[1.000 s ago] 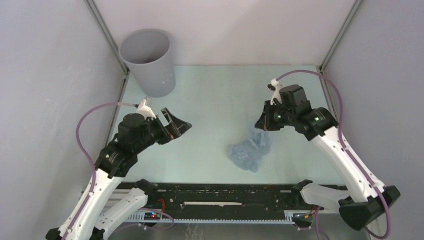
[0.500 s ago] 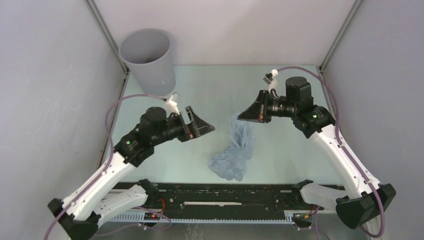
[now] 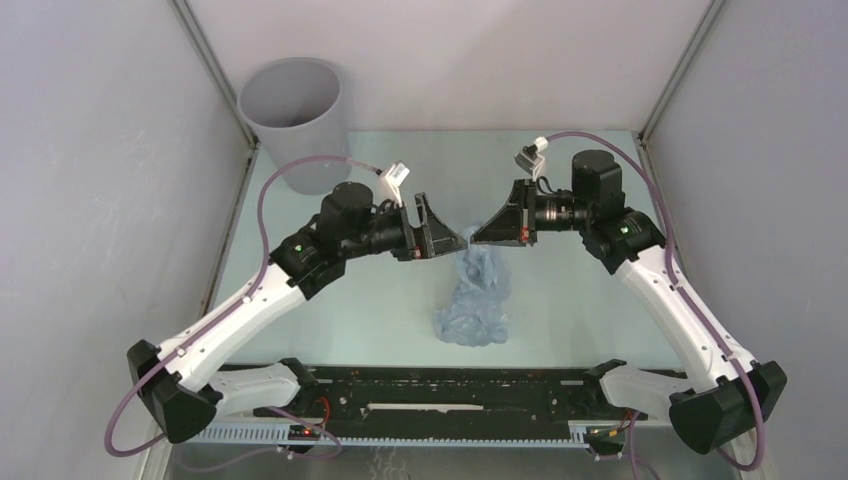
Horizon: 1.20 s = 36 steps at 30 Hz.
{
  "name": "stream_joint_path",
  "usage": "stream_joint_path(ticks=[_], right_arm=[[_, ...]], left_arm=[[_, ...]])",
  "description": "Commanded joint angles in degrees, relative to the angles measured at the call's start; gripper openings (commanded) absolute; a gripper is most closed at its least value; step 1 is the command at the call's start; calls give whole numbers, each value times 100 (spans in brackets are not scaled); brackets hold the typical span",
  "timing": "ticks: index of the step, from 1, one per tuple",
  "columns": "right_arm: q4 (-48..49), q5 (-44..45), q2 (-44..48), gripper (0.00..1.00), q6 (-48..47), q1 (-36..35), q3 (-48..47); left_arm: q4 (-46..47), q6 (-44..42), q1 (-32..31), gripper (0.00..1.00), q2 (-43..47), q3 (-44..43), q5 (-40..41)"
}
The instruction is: Put the trash bags into the trash bin
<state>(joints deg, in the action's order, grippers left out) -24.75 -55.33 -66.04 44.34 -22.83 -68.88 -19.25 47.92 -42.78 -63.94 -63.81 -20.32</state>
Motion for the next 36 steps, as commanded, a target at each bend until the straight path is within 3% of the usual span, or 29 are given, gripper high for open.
stream_joint_path(ticks=[1, 5, 10, 13, 17, 19, 20, 22, 25, 27, 36], right_arm=[[457, -426, 61, 0, 294, 89, 41], [693, -453, 102, 0, 463, 110, 106], [458, -181, 182, 0, 498, 350, 212], [443, -138, 244, 0, 641, 576, 354], [337, -54, 241, 0, 662, 613, 376], [75, 170, 220, 12, 645, 612, 375], [-116, 362, 215, 27, 660, 617, 374], [-611, 878, 219, 67, 823, 594, 376], [-1230, 1857, 325, 94, 1366, 469, 349], [-1483, 2308, 435, 100, 1874, 401, 336], [-2510, 3914, 531, 100, 3576, -319, -46]], left_arm=[[279, -244, -81, 93, -263, -448, -370], [662, -172, -181, 87, -389, -527, -811], [938, -100, -292, 52, -338, -402, -886], [967, -68, -292, 39, -235, -244, -740], [756, -123, -292, 12, -204, -326, -528], [500, -220, -287, 4, -215, -487, -259], [319, -281, -291, 2, -201, -577, -49], [38, -387, -291, 0, -145, -683, 472], [-64, -579, -298, 0, -99, -715, 870], [-201, -704, -317, 0, -157, -780, 1002], [-748, -1320, -590, 0, -526, -1197, 1567]])
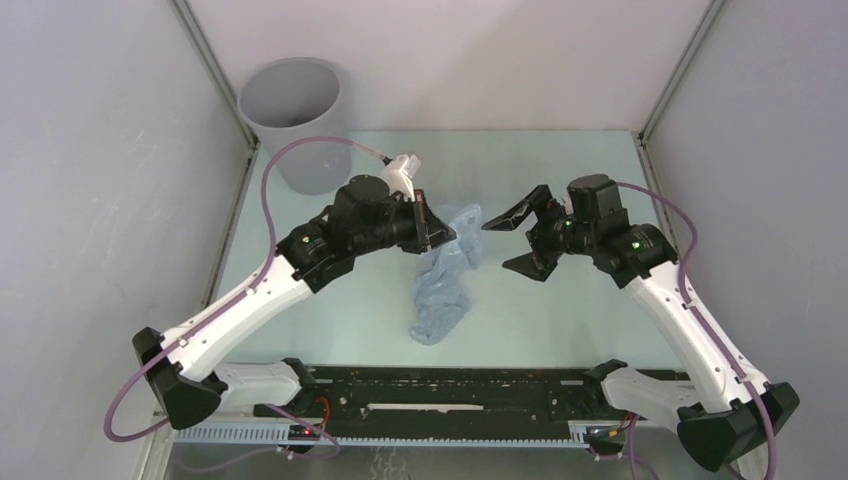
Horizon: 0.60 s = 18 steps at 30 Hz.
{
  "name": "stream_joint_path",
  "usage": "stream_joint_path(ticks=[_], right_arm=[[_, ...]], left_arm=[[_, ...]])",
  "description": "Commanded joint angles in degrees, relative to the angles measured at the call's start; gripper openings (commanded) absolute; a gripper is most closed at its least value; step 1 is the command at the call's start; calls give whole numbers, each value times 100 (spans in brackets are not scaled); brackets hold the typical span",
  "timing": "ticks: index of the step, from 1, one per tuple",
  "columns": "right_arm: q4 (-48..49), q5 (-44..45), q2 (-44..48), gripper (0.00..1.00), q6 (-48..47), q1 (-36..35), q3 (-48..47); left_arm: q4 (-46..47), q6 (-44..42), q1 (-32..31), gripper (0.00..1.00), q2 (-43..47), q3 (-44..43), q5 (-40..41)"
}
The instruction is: Put the trash bags into the trash bin
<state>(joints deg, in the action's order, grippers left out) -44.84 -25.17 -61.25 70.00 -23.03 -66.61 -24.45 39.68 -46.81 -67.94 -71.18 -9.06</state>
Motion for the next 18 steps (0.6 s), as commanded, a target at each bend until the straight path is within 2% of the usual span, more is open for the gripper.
stream_joint_path(ticks=[1, 5, 10, 18], right_arm=[[-447, 938, 21, 100, 1137, -380, -275], [-302, 1337, 24, 100, 1178, -574, -431], [-101, 1934, 231, 100, 346, -615, -658], [-312, 1981, -618, 100, 24, -991, -948]], left_arm=[[-306, -582, -239, 0, -171, -539, 525], [-578, -799, -390, 0, -414, -727, 732], [-718, -811, -403, 0, -565, -782, 764], [-706, -829, -417, 0, -668, -797, 684]])
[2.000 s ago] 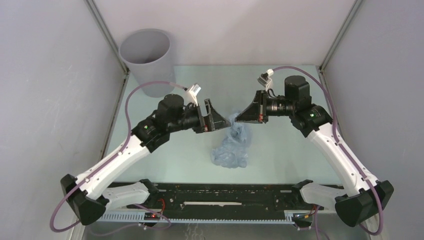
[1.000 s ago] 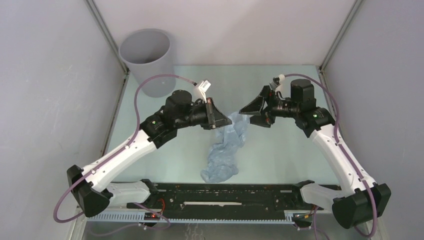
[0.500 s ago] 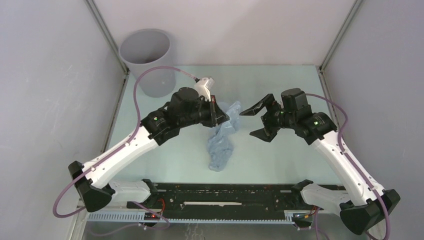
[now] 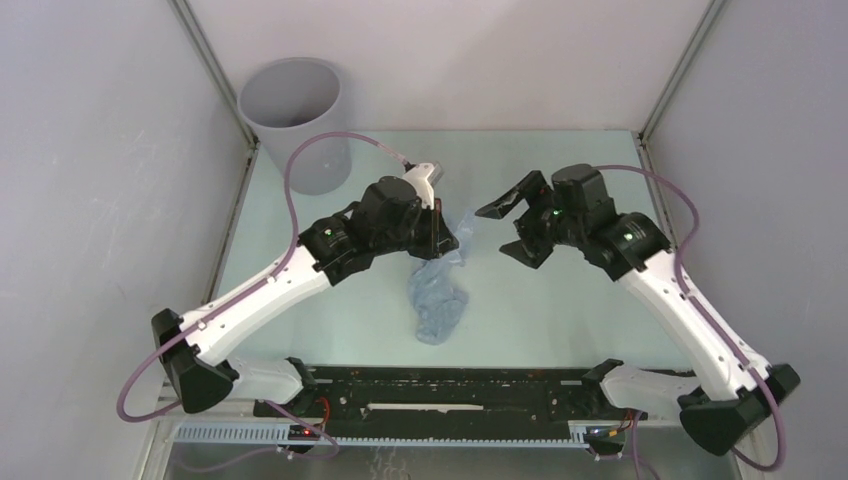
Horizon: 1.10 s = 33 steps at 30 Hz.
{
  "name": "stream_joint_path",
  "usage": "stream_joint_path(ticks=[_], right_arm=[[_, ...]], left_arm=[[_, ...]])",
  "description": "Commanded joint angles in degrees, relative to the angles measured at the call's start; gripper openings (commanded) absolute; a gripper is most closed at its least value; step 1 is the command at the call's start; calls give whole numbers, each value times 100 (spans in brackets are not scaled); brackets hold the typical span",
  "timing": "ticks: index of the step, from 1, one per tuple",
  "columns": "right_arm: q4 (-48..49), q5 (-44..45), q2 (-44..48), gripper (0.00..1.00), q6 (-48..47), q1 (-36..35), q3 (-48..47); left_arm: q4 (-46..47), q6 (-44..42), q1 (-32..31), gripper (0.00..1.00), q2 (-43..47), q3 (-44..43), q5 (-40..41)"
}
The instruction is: Put the trash bags into the trash bin
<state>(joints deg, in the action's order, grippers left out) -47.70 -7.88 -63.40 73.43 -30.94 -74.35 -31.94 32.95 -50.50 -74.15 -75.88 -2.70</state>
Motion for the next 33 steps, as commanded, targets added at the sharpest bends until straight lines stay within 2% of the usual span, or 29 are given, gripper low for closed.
stream_joint_path(ticks=[1, 4, 11, 18, 22, 25, 29, 33], right_arm=[[-26, 244, -504, 100, -372, -242, -226], [-66, 384, -775, 100, -574, -376, -365], [-89, 65, -1250, 100, -680, -475, -481], [296, -215, -1303, 100, -870, -519, -416], [584, -711, -1317, 100, -1357, -431, -414], [431, -773, -1330, 99, -1519, -437, -395], [566, -987, -1383, 88, -1455, -569, -131], [676, -742, -1417, 66, -1588, -611, -98]], left_arm=[[40, -159, -50, 0, -67, -336, 25], [47, -167, -71, 0, -117, -347, -26], [39, -167, -164, 0, -235, -369, -128], [30, -182, -222, 0, -258, -373, -146], [28, -225, -246, 0, -224, -332, -165], [28, -242, -250, 0, -155, -277, -135], [21, -261, -250, 0, -151, -239, -153], [19, -255, -273, 0, -140, -246, -188]])
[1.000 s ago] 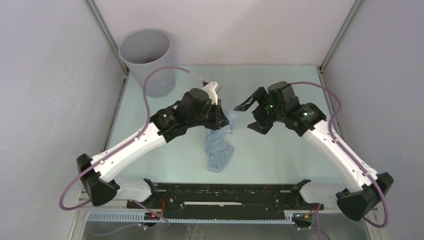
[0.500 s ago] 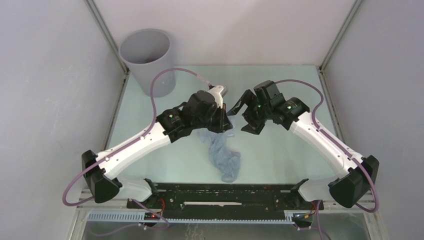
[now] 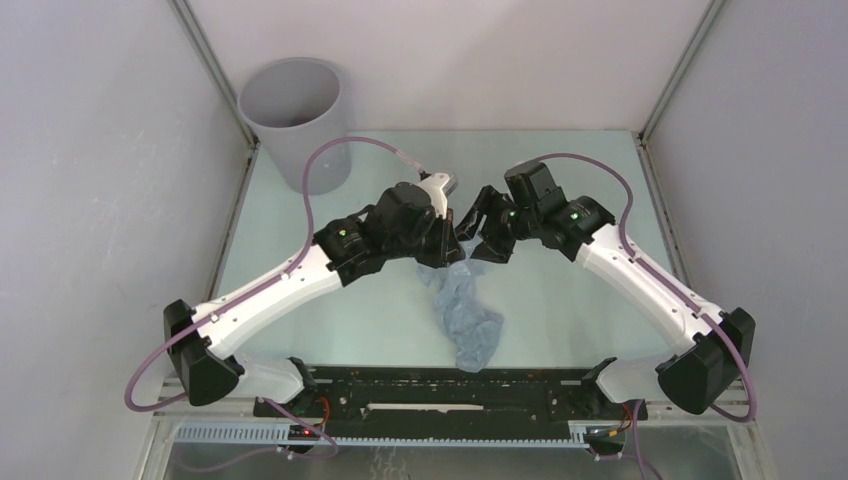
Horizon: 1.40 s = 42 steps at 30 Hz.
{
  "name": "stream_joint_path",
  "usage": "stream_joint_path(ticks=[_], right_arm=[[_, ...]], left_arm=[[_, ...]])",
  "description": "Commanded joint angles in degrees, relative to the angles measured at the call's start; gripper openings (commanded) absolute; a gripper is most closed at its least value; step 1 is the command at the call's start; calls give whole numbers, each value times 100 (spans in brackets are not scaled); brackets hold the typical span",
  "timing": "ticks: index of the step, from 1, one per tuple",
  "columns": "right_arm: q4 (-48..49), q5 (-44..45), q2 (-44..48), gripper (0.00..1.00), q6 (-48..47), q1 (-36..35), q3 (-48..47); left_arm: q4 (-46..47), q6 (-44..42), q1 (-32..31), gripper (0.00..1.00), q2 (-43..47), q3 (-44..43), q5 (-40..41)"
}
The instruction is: Put the trash bags into the trash bin
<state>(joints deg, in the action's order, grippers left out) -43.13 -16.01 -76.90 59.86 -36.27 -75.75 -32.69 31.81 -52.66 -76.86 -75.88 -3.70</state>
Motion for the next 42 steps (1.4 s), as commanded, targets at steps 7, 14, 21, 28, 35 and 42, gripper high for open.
stream_joint_path(ticks=[7, 14, 21, 28, 35, 42], right_arm=[[429, 186, -54, 24, -683, 22, 42], [843, -999, 215, 0, -1700, 504, 47], [2010, -2933, 727, 0, -1595, 1168, 623], [2707, -3951, 971, 0, -1116, 1802, 1007], [4564, -4209, 924, 0, 428, 2160, 1755], [4992, -4261, 815, 0, 982, 2272, 1780]], left_arm=[[-27, -195, -82, 29, 336, -243, -45], [-334, -102, 153, 93, 1258, 85, 94], [452, 733, 1861, 100, 2278, 1707, -1831], [1529, 1620, 2655, 100, 2251, 3002, -2580], [4041, 3065, 2571, 100, 2063, 4084, -3061], [5723, 3739, 2018, 100, 2018, 4704, -2543]])
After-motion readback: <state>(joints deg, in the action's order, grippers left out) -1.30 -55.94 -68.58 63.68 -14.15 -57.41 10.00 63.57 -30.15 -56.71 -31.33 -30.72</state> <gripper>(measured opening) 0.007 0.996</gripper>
